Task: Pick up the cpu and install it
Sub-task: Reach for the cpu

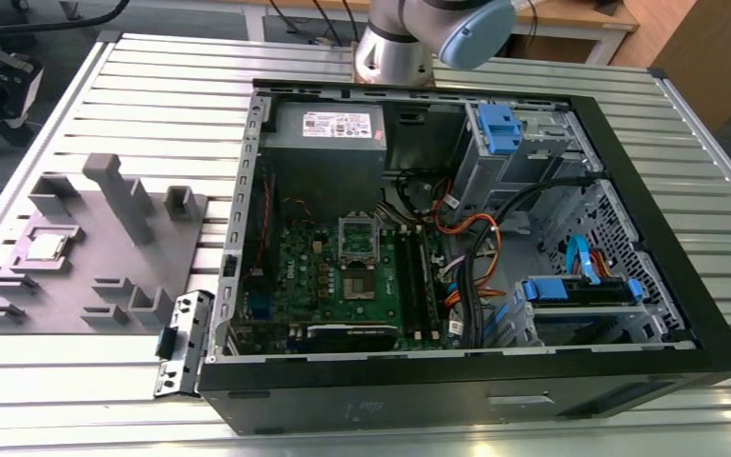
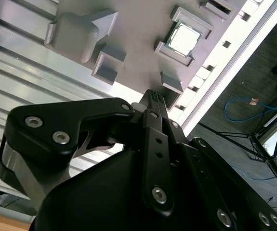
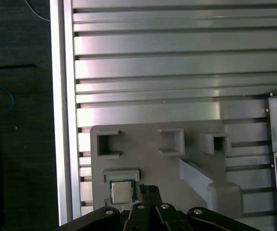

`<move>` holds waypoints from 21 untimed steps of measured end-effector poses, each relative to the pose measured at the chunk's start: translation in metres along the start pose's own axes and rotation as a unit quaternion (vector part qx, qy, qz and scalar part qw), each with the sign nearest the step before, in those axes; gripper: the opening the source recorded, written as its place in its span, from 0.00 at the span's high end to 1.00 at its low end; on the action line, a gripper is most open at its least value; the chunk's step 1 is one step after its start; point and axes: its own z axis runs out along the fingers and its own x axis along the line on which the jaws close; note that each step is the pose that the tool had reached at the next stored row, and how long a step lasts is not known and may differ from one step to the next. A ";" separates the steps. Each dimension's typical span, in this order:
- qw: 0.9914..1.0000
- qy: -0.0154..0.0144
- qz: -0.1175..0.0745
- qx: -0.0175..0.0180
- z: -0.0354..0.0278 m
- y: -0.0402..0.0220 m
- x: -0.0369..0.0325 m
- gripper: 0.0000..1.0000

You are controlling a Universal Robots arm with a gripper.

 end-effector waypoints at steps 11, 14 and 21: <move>1.000 0.002 0.000 0.000 0.0188 -0.0179 0.0097 0.89; 1.000 0.002 0.000 0.000 0.0240 -0.0223 0.0118 0.89; 1.000 0.005 0.000 0.000 0.0363 -0.0311 0.0155 0.89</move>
